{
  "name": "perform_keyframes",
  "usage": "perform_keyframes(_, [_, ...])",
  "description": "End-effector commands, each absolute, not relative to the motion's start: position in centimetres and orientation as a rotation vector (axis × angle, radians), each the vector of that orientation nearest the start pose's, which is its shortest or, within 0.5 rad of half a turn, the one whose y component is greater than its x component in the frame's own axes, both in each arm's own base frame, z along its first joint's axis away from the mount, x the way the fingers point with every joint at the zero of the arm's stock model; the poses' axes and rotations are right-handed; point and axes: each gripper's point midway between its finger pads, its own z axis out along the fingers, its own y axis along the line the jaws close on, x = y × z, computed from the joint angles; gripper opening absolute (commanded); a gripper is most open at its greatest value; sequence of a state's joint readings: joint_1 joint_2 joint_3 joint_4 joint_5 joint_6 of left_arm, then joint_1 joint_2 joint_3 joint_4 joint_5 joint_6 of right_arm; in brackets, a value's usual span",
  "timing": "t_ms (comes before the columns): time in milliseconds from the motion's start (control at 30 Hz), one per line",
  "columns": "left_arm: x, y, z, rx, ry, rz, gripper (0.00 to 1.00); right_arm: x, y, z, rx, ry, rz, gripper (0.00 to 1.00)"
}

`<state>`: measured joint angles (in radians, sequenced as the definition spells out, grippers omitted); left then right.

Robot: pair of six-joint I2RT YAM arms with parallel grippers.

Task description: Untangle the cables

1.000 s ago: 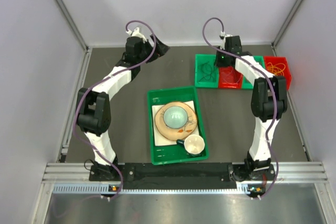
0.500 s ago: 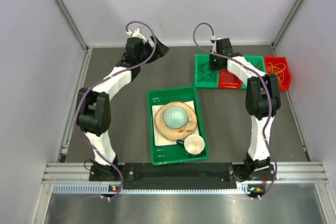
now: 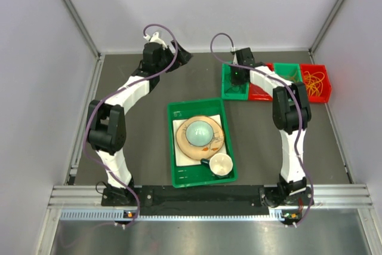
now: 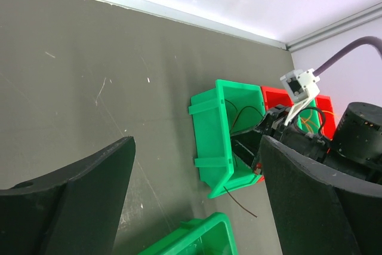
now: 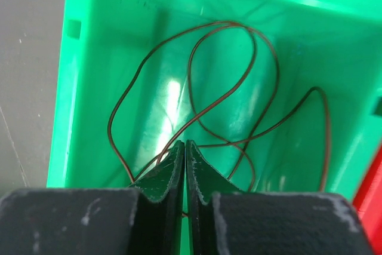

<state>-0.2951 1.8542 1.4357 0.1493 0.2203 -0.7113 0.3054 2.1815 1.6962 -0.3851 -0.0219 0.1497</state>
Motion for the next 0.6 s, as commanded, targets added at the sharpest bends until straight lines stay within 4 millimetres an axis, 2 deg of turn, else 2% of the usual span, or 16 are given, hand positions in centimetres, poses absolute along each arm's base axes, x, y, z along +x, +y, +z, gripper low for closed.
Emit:
perform_keyframes(0, [51.5, -22.4, 26.8, -0.199, 1.826, -0.913, 0.9, 53.8, 17.3, 10.0, -0.205, 2.335, 0.187, 0.04])
perform_keyframes(100, [51.4, -22.5, 27.0, -0.199, 1.821, -0.921, 0.91, 54.0, 16.5, 11.3, -0.206, 2.318, 0.128, 0.08])
perform_keyframes(233, [51.3, -22.5, 27.2, -0.199, 1.817, -0.925, 0.91, 53.8, 15.6, 12.6, -0.199, 2.286, 0.076, 0.23])
perform_keyframes(367, [51.1, -22.5, 27.4, -0.191, 1.814, -0.926, 0.91, 54.1, 15.2, 14.4, -0.181, 2.243, 0.062, 0.24])
perform_keyframes(467, [50.8, -22.1, 27.5, -0.181, 1.82, -0.898, 0.91, 54.2, 15.0, 17.7, -0.159, 2.179, 0.062, 0.34])
perform_keyframes(500, [50.8, -21.9, 27.6, -0.176, 1.821, -0.884, 0.91, 54.2, 15.0, 18.7, -0.149, 2.157, 0.067, 0.45])
perform_keyframes(533, [50.7, -21.5, 28.0, -0.18, 1.814, -0.865, 0.92, 53.9, 14.8, 21.0, -0.137, 2.114, 0.078, 0.52])
perform_keyframes(567, [50.6, -20.8, 27.7, -0.175, 1.828, -0.835, 0.93, 53.6, 15.0, 22.0, -0.128, 2.097, 0.093, 0.59])
